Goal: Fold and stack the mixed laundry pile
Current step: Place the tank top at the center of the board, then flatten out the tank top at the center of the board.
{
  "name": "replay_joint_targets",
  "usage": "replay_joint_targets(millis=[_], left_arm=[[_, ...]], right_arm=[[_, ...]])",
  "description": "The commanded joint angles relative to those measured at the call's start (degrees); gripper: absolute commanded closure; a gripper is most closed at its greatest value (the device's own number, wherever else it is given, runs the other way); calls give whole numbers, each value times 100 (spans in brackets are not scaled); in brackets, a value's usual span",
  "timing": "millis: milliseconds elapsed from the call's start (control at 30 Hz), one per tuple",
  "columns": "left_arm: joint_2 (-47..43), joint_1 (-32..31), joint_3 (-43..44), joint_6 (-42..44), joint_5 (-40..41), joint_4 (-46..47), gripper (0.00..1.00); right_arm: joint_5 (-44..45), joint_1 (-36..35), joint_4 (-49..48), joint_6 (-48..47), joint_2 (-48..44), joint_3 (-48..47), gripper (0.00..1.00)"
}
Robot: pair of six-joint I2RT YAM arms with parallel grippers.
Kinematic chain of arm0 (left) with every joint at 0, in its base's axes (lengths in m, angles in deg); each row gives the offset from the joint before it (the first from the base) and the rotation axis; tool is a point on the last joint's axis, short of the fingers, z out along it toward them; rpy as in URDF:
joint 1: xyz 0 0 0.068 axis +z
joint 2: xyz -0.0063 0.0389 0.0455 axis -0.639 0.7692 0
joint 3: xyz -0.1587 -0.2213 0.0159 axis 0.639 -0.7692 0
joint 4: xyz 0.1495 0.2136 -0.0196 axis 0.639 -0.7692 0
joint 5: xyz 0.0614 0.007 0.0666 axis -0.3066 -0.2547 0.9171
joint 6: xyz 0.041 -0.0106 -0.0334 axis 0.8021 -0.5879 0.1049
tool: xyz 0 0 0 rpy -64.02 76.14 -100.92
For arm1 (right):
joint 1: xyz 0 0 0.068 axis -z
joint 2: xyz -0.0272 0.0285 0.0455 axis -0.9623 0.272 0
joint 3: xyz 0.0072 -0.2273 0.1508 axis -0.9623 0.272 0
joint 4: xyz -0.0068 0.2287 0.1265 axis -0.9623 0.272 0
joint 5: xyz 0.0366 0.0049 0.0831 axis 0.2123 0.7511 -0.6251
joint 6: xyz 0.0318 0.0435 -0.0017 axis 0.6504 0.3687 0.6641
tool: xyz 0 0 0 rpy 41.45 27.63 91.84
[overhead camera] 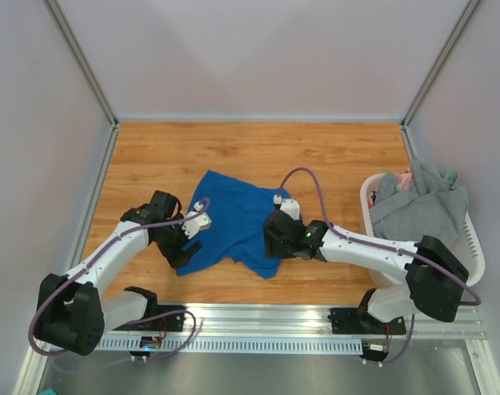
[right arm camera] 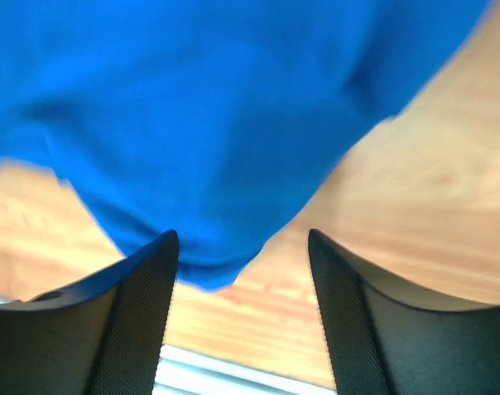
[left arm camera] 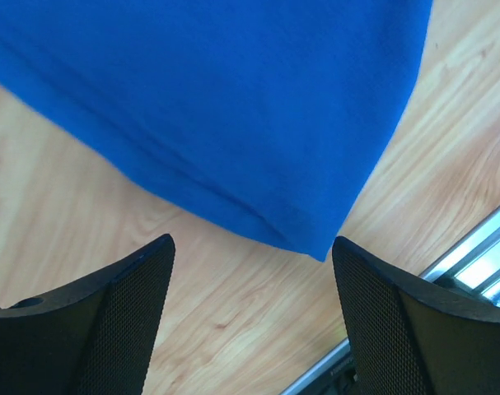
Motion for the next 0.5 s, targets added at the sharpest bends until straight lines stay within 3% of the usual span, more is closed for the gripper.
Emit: replay_joint_targets(millis=[0, 100, 267, 300, 333, 367, 433, 467], left_arm=[[78, -224, -341, 127, 379, 571, 16], [360, -356, -412, -31, 432, 809, 23], [738, -655, -553, -198, 626, 1118, 52], [765, -664, -553, -216, 608, 1109, 58], [800, -664, -553, -234, 582, 1092, 70], [800, -664, -545, -260, 565, 1092, 78], [766, -664, -544, -304, 529, 1083, 100], [722, -664, -544, -330, 494, 1083, 100]], right_arm=[[-583, -397, -390, 398, 319, 177, 39], [-1085, -424, -865, 477, 689, 291, 46], [-1131, -415, -770, 644, 795, 502, 45], [-1174, -424, -884, 696, 760, 572, 51], [-1192, -415, -963, 732, 673, 660, 59], [-1192, -415, -1077, 749, 628, 756, 78], [-1017, -389, -1026, 741, 488, 740, 98], [-903, -371, -903, 715, 426, 688, 100]])
